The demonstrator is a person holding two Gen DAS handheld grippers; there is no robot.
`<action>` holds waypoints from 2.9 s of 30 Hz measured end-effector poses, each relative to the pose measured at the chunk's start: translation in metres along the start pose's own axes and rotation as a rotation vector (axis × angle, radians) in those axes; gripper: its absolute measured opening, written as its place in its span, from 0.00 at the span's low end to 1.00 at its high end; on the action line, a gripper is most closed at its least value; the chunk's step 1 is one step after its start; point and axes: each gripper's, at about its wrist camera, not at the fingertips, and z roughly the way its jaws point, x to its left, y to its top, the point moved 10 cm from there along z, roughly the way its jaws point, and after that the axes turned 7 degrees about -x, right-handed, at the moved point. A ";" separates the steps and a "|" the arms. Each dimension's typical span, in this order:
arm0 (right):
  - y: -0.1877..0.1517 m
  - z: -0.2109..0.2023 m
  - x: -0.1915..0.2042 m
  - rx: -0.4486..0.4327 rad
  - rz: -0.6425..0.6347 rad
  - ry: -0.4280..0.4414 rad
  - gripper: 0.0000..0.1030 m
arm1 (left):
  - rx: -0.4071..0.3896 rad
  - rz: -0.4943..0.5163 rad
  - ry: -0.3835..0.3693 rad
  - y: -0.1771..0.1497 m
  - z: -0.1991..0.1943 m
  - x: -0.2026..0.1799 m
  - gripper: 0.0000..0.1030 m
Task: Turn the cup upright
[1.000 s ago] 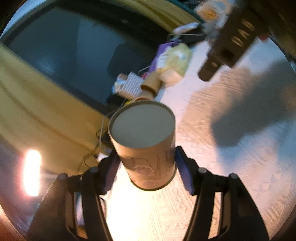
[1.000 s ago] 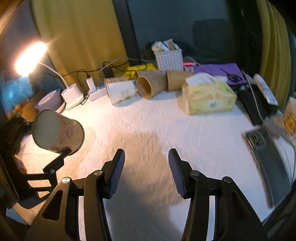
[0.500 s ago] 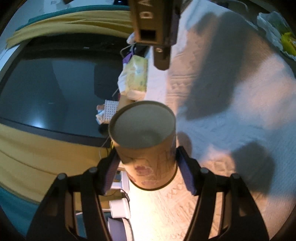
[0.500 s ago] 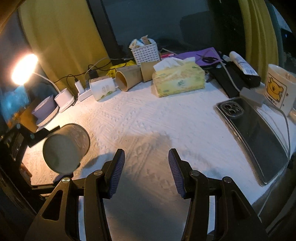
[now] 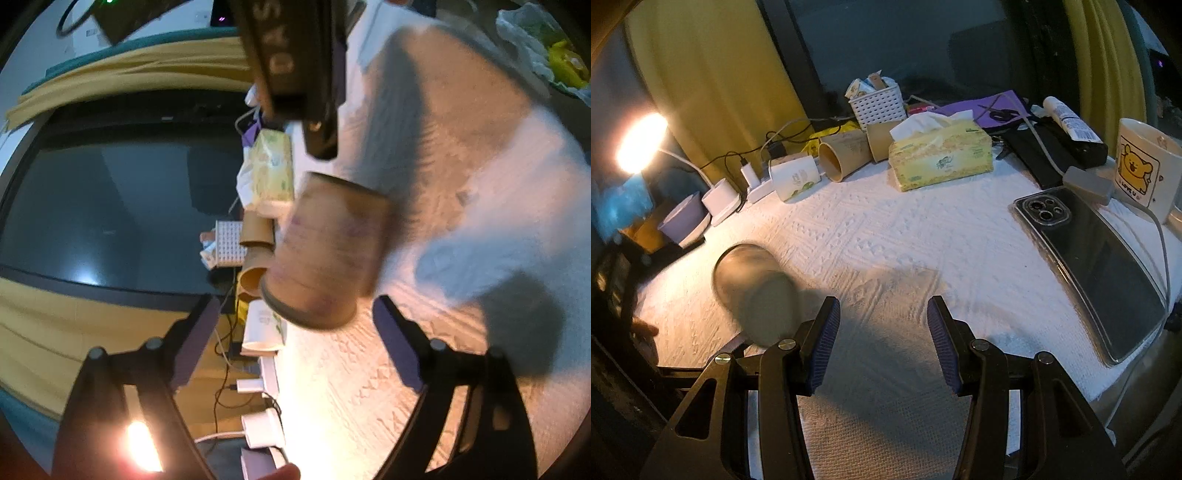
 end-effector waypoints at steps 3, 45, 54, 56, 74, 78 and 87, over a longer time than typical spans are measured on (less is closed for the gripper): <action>0.003 0.001 0.007 0.006 -0.027 0.004 0.51 | -0.011 -0.029 -0.024 -0.001 -0.007 0.001 0.85; 0.019 0.115 0.112 0.529 -0.612 -0.014 0.68 | 0.073 -1.561 -0.276 -0.214 0.014 0.067 0.85; 0.032 0.125 0.161 0.393 -0.546 0.114 0.67 | 0.097 -1.660 -0.214 -0.241 0.004 0.075 0.85; 0.035 0.126 0.175 0.344 -0.500 0.168 0.67 | 0.121 -1.676 -0.191 -0.250 0.001 0.074 0.85; 0.019 0.093 0.185 0.097 -0.300 0.289 0.67 | 0.153 -1.660 -0.182 -0.230 -0.015 0.065 0.85; 0.008 0.080 0.177 0.097 -0.300 0.275 0.67 | 0.144 -1.637 -0.185 -0.216 -0.020 0.065 0.85; -0.011 0.068 0.173 0.092 -0.322 0.234 0.68 | 0.167 -1.613 -0.171 -0.203 -0.037 0.060 0.85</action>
